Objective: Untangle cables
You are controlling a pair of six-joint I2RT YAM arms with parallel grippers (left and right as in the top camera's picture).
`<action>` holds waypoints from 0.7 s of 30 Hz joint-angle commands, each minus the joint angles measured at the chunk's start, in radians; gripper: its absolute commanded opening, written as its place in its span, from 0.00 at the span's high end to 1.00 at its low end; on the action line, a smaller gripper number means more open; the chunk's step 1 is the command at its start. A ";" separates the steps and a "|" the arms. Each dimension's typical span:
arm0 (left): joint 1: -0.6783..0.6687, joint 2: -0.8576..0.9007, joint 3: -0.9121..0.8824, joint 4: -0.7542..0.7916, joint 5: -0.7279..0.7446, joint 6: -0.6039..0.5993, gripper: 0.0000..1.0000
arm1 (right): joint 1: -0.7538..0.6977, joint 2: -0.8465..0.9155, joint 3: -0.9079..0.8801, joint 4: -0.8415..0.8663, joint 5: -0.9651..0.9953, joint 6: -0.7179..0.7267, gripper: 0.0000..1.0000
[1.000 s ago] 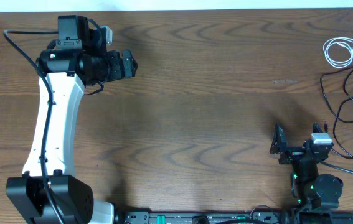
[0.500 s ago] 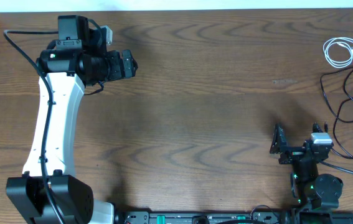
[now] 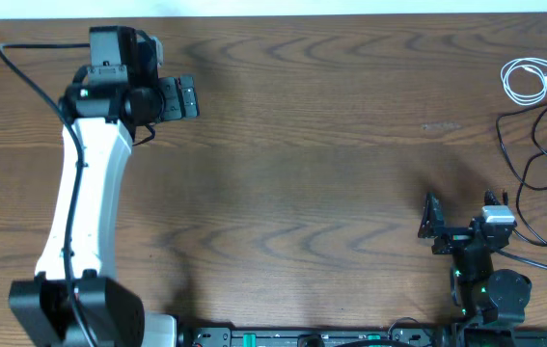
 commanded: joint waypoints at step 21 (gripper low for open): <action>-0.022 -1.128 -1.205 0.867 -0.025 0.053 0.02 | 0.005 -0.007 -0.003 -0.003 0.008 0.015 0.01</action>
